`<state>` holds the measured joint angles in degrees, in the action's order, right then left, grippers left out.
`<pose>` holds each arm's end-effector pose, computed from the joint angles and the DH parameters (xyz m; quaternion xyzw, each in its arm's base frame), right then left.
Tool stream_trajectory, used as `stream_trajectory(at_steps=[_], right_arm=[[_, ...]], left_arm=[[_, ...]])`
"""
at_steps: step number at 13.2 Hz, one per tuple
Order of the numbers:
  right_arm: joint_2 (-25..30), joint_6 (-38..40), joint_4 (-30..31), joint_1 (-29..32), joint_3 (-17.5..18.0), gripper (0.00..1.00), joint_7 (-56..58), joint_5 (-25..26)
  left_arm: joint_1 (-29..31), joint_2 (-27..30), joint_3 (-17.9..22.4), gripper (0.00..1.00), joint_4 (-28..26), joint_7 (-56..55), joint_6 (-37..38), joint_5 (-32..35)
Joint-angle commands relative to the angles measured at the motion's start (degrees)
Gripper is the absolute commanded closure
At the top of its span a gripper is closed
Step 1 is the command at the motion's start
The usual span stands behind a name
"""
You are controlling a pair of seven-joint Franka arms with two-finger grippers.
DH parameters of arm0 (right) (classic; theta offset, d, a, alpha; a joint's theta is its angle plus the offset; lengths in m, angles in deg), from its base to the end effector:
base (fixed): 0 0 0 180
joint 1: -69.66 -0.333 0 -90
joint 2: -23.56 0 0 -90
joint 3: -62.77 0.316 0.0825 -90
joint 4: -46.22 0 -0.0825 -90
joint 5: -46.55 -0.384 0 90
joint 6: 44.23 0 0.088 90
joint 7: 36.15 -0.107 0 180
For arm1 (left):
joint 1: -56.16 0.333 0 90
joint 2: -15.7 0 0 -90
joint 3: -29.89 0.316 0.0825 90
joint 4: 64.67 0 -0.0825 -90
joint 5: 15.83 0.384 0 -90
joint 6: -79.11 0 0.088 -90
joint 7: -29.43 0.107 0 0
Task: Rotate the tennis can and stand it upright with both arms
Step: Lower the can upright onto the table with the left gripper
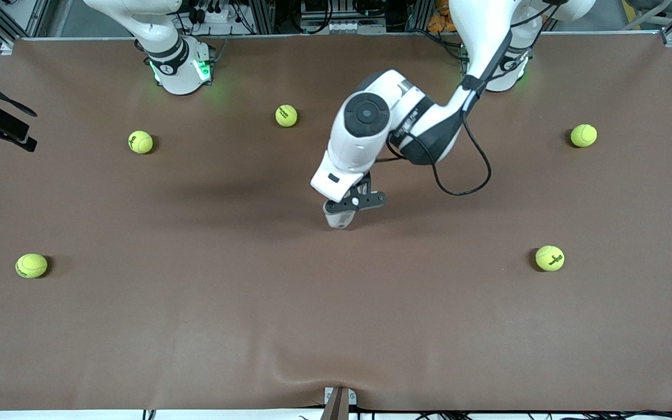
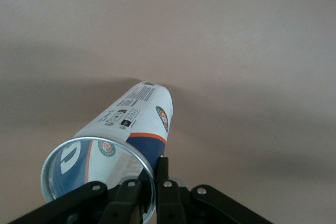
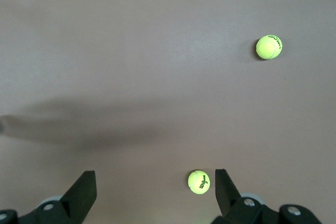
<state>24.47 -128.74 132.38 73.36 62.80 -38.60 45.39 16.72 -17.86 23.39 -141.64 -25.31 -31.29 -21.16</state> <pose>0.5390 -0.0322 0.6562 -0.9986 0.0525 0.0063 0.0101 0.5080 -0.5098 0.3888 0.9920 0.1020 -0.0573 0.0482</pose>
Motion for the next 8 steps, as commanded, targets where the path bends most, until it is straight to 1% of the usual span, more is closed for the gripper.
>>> stream_trajectory(at_steps=[1,5,8], right_arm=[[0.14,0.41,-0.47,0.34,0.23,0.0,0.78,0.54],[0.14,0.41,-0.47,0.34,0.23,0.0,0.78,0.54],[0.14,0.41,-0.47,0.34,0.23,0.0,0.78,0.54]], left_arm=[[-0.19,0.33,0.7,1.0,1.03,-1.07,5.01,1.29],[-0.46,-2.03,0.26,1.0,2.78,-0.9,4.93,1.2],[-1.25,-2.39,0.26,1.0,3.06,-1.07,4.75,1.2]])
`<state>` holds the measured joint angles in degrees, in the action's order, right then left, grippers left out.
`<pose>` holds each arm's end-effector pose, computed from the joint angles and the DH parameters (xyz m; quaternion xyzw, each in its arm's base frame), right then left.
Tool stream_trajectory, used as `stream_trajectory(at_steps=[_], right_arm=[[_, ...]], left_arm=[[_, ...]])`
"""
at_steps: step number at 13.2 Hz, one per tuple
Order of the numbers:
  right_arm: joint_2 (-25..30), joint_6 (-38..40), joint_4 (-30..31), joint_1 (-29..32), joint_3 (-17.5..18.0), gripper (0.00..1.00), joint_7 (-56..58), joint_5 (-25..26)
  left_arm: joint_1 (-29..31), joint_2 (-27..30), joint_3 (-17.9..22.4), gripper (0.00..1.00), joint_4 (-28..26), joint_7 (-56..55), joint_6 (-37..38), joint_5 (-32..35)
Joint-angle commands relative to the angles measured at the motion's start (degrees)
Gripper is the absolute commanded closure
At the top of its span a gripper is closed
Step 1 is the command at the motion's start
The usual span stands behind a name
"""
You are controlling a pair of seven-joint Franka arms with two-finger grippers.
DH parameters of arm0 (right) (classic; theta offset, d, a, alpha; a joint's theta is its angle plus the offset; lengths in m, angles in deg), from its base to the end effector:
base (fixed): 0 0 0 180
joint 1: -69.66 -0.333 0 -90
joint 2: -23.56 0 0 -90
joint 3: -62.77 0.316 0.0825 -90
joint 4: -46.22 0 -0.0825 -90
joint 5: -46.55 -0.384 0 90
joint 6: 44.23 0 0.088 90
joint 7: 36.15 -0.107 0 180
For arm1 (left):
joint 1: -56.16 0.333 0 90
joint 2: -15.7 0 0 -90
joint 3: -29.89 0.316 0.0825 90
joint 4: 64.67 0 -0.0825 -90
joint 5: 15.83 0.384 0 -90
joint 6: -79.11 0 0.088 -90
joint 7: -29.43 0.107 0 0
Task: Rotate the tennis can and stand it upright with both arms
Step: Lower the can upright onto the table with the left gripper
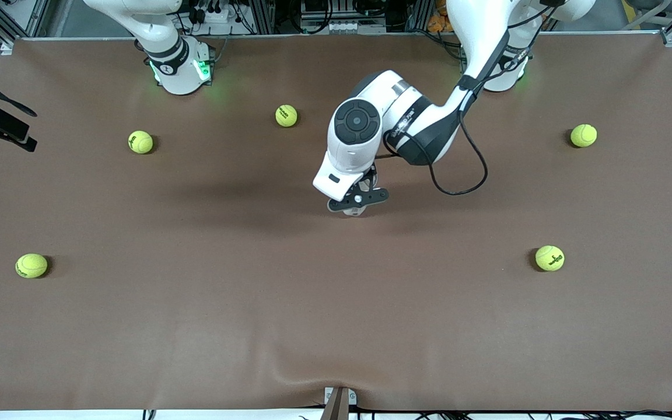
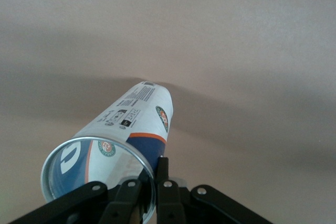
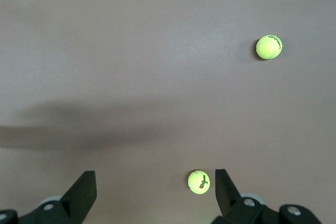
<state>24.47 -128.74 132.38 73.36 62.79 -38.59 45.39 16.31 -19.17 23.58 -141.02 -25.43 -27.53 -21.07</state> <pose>0.5390 -0.0323 0.6562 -0.9986 0.0525 0.0063 0.0101 0.5023 -0.5094 0.3720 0.9915 0.0988 -0.0822 0.0182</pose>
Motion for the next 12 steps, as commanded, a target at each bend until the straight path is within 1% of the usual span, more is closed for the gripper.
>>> stream_trajectory(at_steps=[1,3,9,10,12], right_arm=[[0.14,0.41,-0.47,0.34,0.24,0.0,0.77,0.54],[0.14,0.41,-0.47,0.34,0.24,0.0,0.77,0.54],[0.14,0.41,-0.47,0.34,0.32,0.0,0.77,0.54],[0.14,0.41,-0.47,0.34,0.24,0.0,0.77,0.54],[0.05,0.41,-0.47,0.25,0.32,0.0,0.77,0.54]], left_arm=[[-1.02,-1.51,-0.02,1.0,2.43,-1.13,0.74,1.11],[-2.94,-2.22,0.6,1.0,2.43,-1.13,-0.58,1.19],[-3.04,-2.83,0.6,1.0,2.35,-1.39,-1.2,1.28],[-3.04,-2.92,0.6,0.93,2.35,-1.39,-1.2,1.28],[-3.13,-2.92,0.6,0.74,2.35,-1.48,-1.29,1.28]])
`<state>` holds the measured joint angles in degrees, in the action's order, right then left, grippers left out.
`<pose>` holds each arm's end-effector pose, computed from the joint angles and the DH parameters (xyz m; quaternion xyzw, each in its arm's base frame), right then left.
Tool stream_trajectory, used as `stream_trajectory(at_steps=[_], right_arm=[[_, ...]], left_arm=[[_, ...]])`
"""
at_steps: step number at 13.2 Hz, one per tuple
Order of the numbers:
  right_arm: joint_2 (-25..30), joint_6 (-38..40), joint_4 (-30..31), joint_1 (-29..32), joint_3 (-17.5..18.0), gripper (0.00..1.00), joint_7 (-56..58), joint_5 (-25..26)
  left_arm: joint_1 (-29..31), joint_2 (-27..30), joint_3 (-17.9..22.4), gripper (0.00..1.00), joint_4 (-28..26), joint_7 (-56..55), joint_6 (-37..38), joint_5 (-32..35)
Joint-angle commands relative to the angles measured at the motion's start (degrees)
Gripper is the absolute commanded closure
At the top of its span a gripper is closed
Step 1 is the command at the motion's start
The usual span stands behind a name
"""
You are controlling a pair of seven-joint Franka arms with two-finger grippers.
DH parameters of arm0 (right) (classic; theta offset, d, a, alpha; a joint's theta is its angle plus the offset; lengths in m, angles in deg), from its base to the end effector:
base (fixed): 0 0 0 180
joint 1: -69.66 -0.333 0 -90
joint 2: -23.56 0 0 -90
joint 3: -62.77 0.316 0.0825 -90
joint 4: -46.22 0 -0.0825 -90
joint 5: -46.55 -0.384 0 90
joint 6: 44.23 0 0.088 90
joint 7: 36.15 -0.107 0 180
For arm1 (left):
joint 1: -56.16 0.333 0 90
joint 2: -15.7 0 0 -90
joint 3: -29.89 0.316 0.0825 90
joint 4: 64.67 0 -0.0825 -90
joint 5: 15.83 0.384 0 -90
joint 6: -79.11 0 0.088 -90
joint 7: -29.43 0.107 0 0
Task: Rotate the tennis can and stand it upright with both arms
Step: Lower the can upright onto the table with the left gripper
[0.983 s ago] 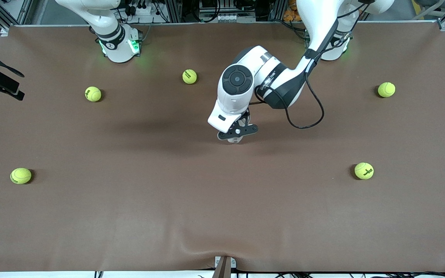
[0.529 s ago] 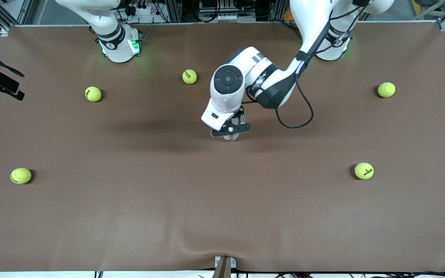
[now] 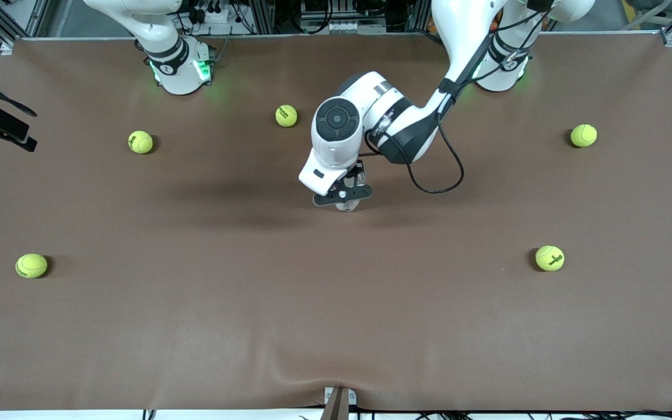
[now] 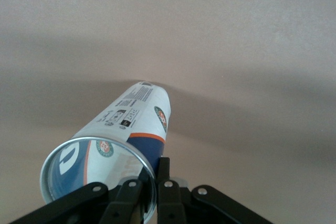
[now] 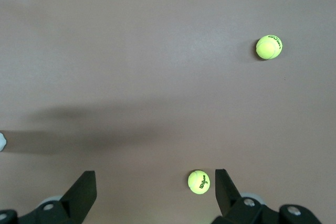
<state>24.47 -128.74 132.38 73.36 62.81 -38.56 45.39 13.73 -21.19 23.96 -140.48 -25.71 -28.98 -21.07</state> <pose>0.5390 -0.0321 0.6562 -0.9986 0.0520 0.0063 0.0101 0.4860 -0.5326 0.3529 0.9930 0.0838 -0.0822 0.0156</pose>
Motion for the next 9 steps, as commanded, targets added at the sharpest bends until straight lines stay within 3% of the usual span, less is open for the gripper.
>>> stream_trajectory(at_steps=[1,2,5,9], right_arm=[[0.05,0.41,-0.47,0.25,0.31,0.0,0.83,0.54],[0.05,0.41,-0.47,0.25,0.31,0.0,0.74,0.54],[0.05,0.41,-0.47,0.25,0.22,0.0,0.83,0.54],[0.05,0.41,-0.47,0.25,0.31,0.0,0.74,0.54]], left_arm=[[-0.46,-0.9,0.22,0.68,1.81,-1.29,-0.1,1.28],[-0.55,-0.9,0.22,0.66,1.81,-1.29,-0.28,1.28],[-0.55,-0.64,0.22,0.48,1.81,-3.31,-0.98,1.19],[-0.55,0.41,0.04,0.4,1.81,-3.75,-0.89,1.19]])
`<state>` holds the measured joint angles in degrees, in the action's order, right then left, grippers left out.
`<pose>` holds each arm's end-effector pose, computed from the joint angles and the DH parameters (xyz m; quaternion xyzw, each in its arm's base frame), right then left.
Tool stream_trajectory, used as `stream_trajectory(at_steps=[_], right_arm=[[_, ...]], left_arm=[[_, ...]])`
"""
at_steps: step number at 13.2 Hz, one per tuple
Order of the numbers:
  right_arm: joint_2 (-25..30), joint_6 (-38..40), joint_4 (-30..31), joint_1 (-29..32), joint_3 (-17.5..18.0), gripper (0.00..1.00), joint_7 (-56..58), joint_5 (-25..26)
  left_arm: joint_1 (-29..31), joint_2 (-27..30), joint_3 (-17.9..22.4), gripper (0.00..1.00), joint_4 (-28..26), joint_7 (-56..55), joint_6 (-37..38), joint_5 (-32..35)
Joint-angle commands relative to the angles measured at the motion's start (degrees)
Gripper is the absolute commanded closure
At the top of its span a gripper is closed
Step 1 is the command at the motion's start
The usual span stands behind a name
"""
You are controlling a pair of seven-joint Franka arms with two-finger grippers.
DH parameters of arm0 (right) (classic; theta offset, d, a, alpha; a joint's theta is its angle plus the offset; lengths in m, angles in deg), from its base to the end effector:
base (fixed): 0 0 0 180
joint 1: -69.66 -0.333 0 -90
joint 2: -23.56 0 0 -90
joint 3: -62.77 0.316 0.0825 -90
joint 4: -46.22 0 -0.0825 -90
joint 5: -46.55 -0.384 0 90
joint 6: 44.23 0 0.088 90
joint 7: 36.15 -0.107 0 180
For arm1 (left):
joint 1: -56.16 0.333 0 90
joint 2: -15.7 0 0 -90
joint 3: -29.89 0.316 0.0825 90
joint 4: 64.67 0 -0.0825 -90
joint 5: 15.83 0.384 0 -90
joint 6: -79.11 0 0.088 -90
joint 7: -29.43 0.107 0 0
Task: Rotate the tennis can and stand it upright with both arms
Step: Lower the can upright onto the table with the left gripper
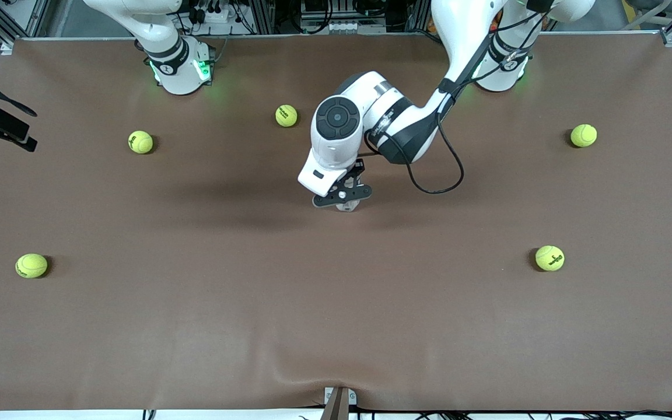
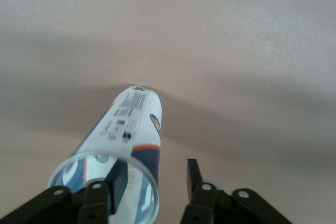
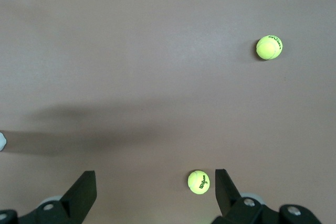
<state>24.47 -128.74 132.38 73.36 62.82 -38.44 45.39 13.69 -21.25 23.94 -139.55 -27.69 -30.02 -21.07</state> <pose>0.5390 -0.0320 0.6562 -0.9986 0.0509 0.0063 0.0102 0.4894 -0.5362 0.3612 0.9919 0.1011 -0.0724 0.0274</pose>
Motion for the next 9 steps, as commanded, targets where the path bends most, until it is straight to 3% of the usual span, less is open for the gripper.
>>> stream_trajectory(at_steps=[1,3,4,9], right_arm=[[0.05,0.41,-0.47,0.25,0.29,0.0,0.7,0.54],[0.05,0.41,-0.47,0.17,0.29,0.0,0.7,0.45],[0.05,0.41,-0.47,0.17,0.29,0.0,0.7,0.54],[0.05,0.41,-0.47,0.17,0.29,0.0,0.7,0.45]], left_arm=[[-0.51,1.17,0.06,0.35,0.88,-1.86,0.23,1.1],[-0.33,2.05,-0.11,0.27,0.88,-1.86,0.85,1.1],[-0.24,2.31,-0.03,0.0,0.88,-1.86,0.94,1.1],[0.72,6.0,0.76,0.0,0.88,-1.86,1.29,1.19]])
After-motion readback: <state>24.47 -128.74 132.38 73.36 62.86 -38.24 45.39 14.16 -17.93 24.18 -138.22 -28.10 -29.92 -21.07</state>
